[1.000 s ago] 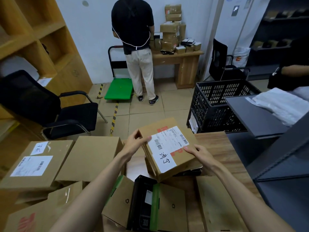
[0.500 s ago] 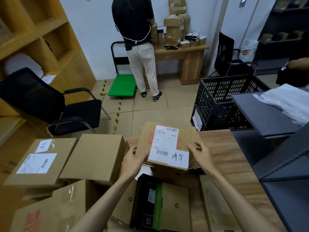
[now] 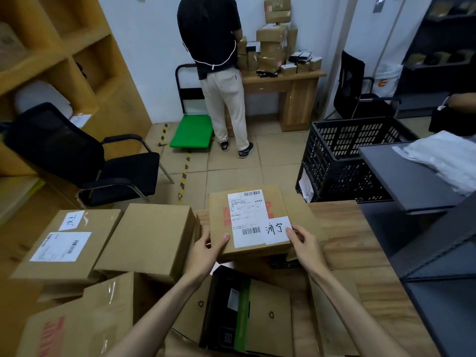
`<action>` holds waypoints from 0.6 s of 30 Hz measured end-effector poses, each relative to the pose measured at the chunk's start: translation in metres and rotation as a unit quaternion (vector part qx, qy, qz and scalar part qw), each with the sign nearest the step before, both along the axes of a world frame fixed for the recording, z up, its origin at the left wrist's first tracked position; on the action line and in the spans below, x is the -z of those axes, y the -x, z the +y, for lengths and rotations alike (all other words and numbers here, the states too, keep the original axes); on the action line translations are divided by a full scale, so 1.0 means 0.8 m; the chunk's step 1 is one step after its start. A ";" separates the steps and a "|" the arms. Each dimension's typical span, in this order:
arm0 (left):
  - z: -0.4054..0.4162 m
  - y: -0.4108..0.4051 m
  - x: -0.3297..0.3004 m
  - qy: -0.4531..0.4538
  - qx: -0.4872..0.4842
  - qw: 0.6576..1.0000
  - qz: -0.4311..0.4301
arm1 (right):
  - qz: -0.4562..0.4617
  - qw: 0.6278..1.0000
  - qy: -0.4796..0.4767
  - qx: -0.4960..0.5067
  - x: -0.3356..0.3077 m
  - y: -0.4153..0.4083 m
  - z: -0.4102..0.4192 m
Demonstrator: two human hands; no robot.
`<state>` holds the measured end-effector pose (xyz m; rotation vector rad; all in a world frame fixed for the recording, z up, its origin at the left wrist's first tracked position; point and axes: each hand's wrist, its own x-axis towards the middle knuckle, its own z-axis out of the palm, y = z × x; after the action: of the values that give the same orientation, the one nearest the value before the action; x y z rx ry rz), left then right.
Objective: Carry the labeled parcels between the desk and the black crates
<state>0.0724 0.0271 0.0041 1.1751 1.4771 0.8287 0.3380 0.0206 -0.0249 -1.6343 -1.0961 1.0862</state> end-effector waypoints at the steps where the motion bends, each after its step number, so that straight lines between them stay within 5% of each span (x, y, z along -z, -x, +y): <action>1: 0.001 0.002 -0.002 -0.004 -0.006 1.000 -0.004 | 0.002 1.000 -0.006 -0.001 -0.003 0.001 0.003; 18: 0.096 -0.016 -0.167 -0.211 -0.061 0.970 -0.105 | 0.033 0.975 -0.217 0.038 -0.187 0.017 0.079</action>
<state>0.0852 0.1037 0.1377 1.2650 1.2393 1.3586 0.3244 0.0836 0.1249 -1.2724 -1.1246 0.7773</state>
